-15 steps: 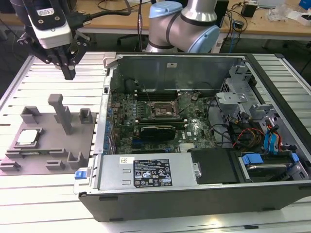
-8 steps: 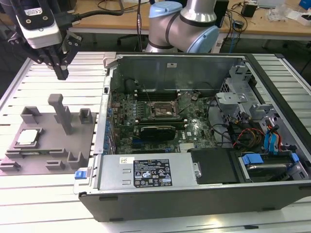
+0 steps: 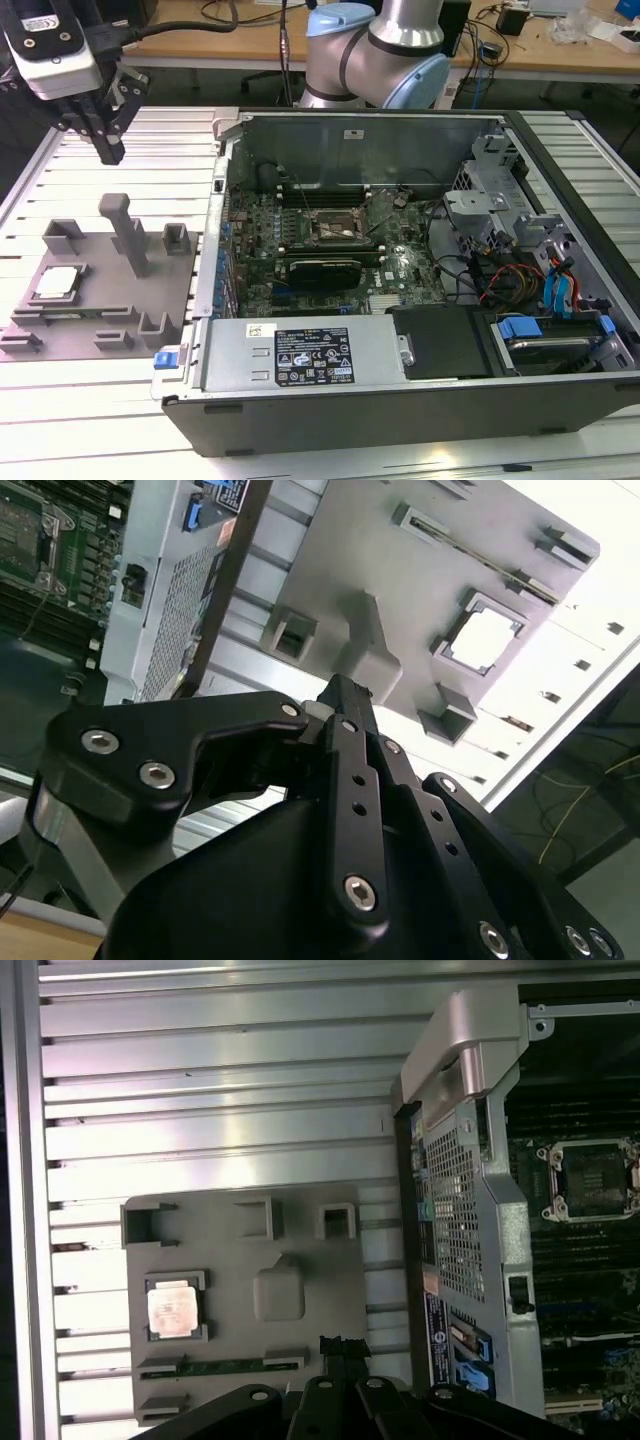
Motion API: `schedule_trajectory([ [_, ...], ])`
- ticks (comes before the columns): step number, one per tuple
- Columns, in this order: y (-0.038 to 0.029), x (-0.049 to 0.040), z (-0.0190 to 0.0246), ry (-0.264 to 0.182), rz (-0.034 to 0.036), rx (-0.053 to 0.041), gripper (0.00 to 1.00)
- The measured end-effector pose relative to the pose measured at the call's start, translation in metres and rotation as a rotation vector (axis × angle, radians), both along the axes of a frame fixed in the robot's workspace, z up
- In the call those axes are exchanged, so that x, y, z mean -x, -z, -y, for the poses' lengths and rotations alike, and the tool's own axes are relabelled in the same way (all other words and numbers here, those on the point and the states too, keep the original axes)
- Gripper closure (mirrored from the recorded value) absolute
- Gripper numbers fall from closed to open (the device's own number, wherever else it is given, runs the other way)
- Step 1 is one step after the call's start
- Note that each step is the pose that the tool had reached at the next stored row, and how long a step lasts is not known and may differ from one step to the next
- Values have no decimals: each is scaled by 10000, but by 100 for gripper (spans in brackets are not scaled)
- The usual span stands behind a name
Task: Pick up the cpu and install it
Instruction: 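Reach for the cpu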
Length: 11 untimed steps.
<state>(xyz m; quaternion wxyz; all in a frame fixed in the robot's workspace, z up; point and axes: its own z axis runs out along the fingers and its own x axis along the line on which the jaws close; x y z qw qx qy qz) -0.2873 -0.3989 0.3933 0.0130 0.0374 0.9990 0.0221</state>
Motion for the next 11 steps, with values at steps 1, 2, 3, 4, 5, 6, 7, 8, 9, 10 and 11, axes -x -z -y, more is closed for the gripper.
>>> schedule_trajectory([
  [1, 0, 15, 0, 0, 0, -1, 89],
  [2, 0, 39, 0, 0, 0, 0, 89],
  [3, 0, 58, 0, 0, 1, 0, 89],
  [4, 0, 89, 0, 0, 1, 1, 89],
  [5, 0, 129, 0, 1, 3, 0, 89],
  [6, 0, 172, 0, 0, 5, 0, 89],
  [7, 0, 203, 0, 1, 6, 0, 89],
  [8, 0, 223, 0, 0, 7, 0, 89],
  [9, 0, 241, 0, 0, 9, 0, 89],
  [10, 0, 269, 0, -1, 10, 0, 89],
  [11, 0, 287, 0, 0, 11, 0, 89],
])
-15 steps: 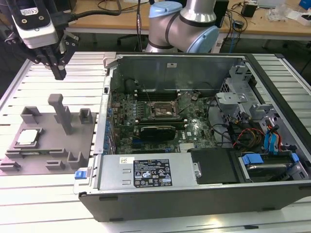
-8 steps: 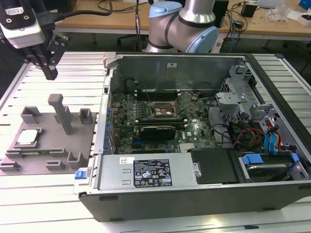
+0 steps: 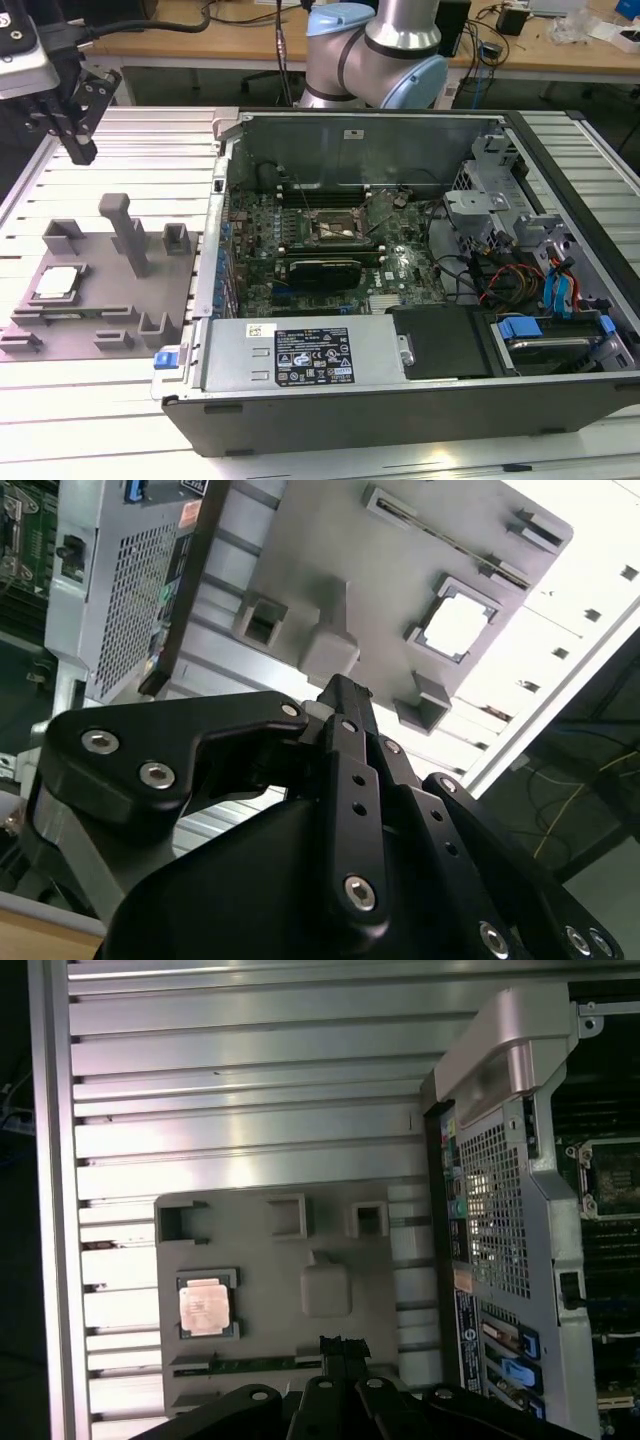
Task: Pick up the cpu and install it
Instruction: 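Reach for the cpu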
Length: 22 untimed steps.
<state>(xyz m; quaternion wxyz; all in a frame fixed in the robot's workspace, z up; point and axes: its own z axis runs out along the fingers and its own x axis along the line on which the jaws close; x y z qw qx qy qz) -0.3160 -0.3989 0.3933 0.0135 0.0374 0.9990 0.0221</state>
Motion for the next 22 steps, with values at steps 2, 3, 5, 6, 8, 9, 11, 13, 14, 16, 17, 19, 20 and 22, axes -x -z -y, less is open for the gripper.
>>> schedule_trajectory([
  [2, 4, 62, 0, 0, 4, 0, 89],
  [3, 8, 102, 0, 1, 4, 0, 89],
  [5, 15, 162, 0, 1, 5, 0, 89],
  [6, 20, 187, 0, 1, 5, 0, 89],
  [8, 33, 236, 0, 0, 4, 1, 89],
  [9, 42, 256, 0, 0, 6, 0, 89],
  [11, 71, 287, 0, 0, 6, -1, 89],
  [13, 93, 299, 4, -1, 5, 0, 89],
  [14, 106, 306, 7, -1, 5, 0, 89],
  [16, 129, 323, 15, 0, 4, 1, 89],
  [17, 140, 330, 20, 0, 6, -1, 89],
  [19, 174, 356, 36, 0, 5, 0, 89],
  [20, 184, 364, 41, 0, 6, 0, 89],
  [22, 222, 394, 58, 0, 6, 0, 89],
])
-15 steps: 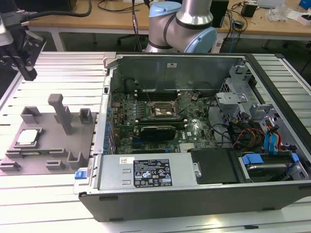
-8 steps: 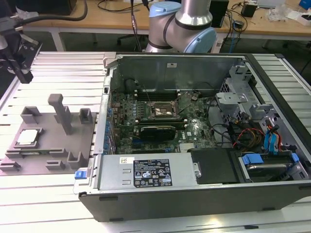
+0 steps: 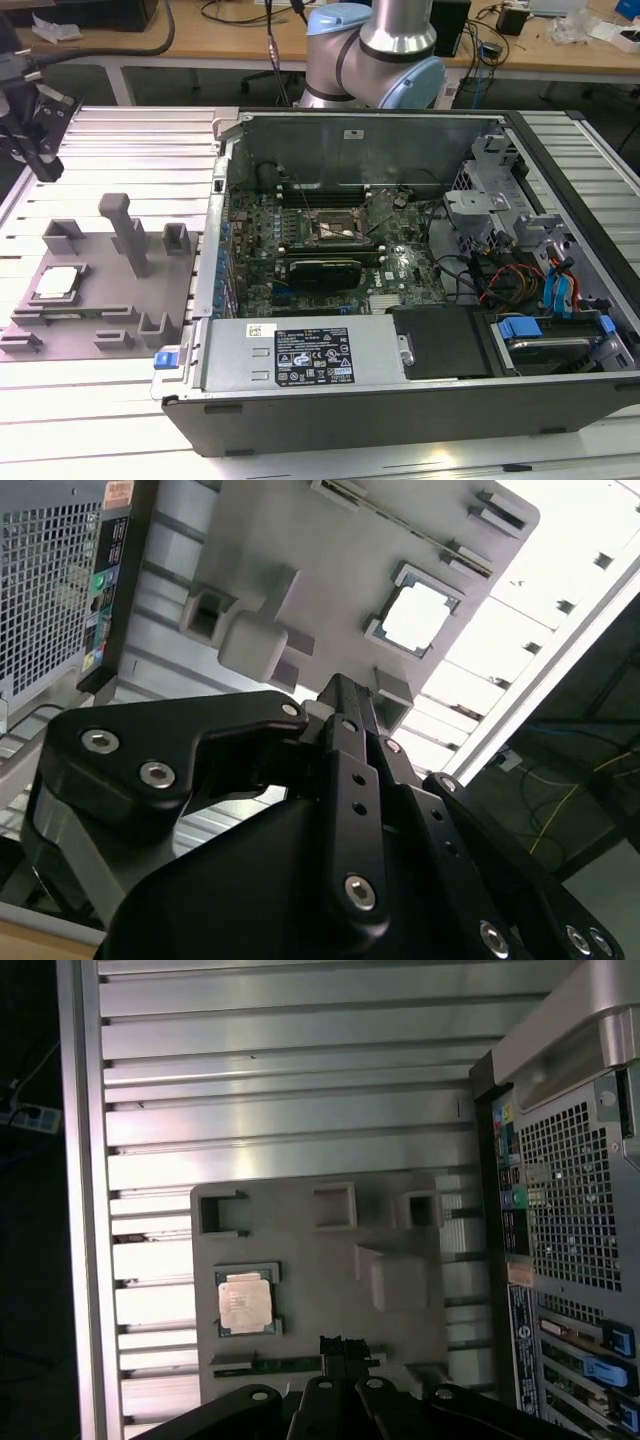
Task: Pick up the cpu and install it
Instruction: 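Reach for the cpu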
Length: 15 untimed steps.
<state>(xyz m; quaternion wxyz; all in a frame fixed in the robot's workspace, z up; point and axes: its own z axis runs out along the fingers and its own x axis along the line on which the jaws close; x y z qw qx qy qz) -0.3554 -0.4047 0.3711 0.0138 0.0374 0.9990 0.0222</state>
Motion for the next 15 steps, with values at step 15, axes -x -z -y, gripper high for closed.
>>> schedule_trajectory([
  [15, 254, 154, 54, 0, -1, 1, 89],
])
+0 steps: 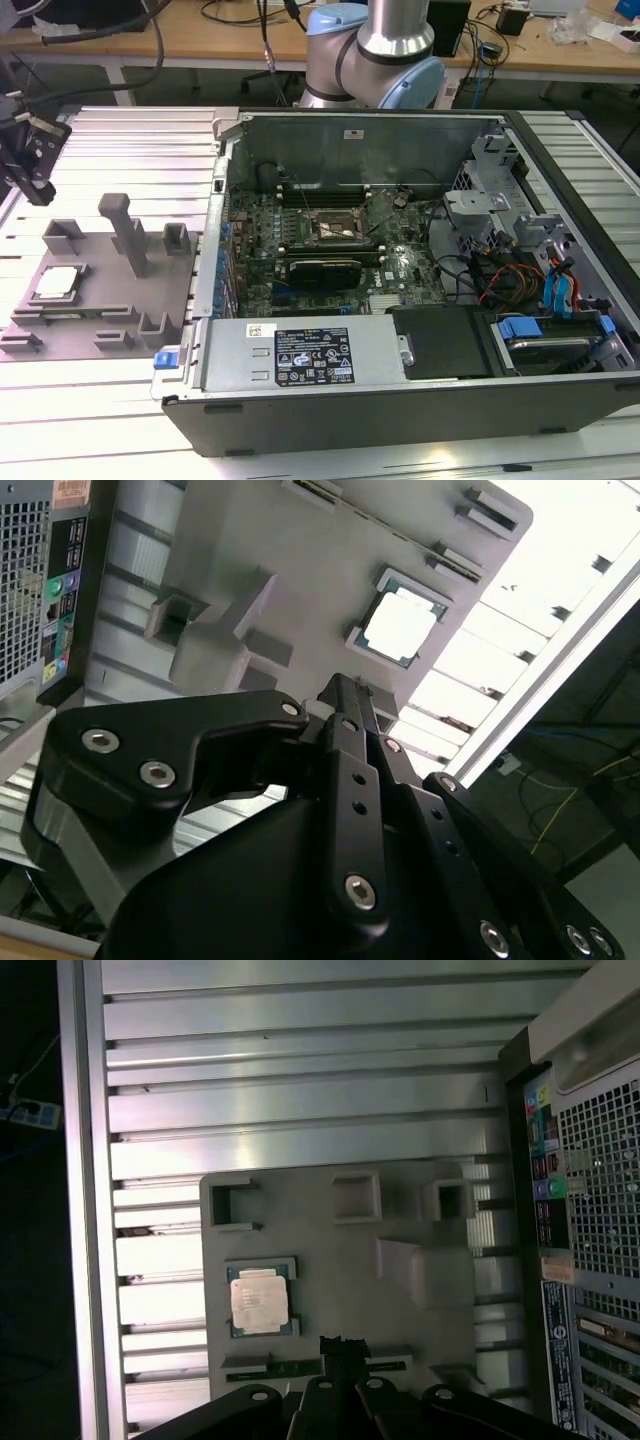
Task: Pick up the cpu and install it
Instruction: 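Reach for the cpu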
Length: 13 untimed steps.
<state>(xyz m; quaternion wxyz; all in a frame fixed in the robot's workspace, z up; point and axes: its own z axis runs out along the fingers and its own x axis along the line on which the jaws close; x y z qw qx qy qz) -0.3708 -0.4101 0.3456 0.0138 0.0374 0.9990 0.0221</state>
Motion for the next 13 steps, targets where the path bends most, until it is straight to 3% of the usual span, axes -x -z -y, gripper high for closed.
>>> schedule_trajectory([
  [3, 74, 71, 7, 0, 0, 0, 89],
  [10, 174, 159, 26, -1, -2, 1, 89],
  [13, 184, 160, 27, 0, 0, 0, 89],
])
